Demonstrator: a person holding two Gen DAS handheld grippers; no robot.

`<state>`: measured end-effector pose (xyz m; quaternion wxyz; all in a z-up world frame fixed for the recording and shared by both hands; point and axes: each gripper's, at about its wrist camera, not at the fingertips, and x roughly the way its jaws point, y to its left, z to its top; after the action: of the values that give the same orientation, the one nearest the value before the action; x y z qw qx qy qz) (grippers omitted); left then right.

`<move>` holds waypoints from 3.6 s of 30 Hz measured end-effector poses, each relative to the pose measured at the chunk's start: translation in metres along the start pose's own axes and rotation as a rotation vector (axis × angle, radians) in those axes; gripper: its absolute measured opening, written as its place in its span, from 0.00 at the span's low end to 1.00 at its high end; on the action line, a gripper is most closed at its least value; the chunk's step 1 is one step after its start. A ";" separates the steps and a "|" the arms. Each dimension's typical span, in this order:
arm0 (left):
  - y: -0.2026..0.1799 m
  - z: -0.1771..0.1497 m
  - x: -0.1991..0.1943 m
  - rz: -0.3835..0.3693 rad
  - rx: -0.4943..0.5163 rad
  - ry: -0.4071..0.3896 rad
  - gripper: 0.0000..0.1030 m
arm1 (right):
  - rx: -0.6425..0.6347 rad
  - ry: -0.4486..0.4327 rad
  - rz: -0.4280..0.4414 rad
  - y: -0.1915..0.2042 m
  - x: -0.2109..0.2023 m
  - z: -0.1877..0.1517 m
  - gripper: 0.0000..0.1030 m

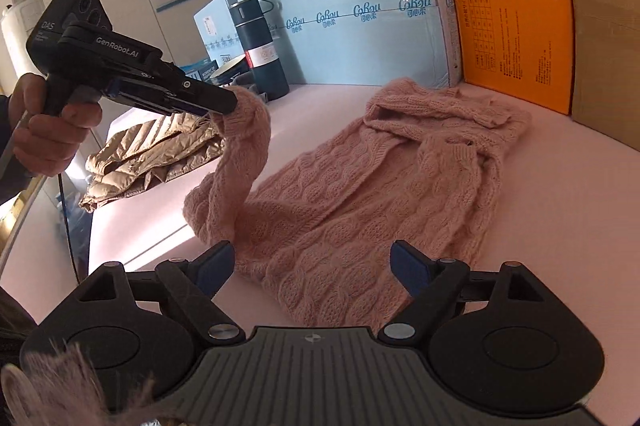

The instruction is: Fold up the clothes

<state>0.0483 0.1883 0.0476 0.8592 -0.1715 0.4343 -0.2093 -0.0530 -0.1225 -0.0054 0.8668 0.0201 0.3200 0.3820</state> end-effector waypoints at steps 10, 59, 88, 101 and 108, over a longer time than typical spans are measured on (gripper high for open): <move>-0.003 0.125 0.011 0.106 0.186 -0.022 0.73 | -0.032 0.029 -0.163 -0.071 -0.046 0.093 0.82; -0.022 0.088 0.080 0.090 0.513 -0.083 0.15 | 0.144 -0.035 0.072 -0.139 0.068 0.129 0.21; -0.032 -0.087 -0.060 0.206 0.398 -0.183 0.75 | -0.228 -0.132 -0.081 0.009 -0.047 0.022 0.79; -0.063 -0.088 0.040 0.530 0.237 0.142 0.75 | 0.739 -0.005 0.134 -0.040 0.044 0.002 0.79; -0.050 -0.095 0.040 0.520 0.172 0.144 0.81 | 0.796 -0.048 0.180 -0.044 0.028 -0.018 0.80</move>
<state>-0.0186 0.1142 -0.0090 0.8623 0.0344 0.5044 -0.0295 -0.0205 -0.1381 -0.0471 0.7616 0.3909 0.4196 0.3018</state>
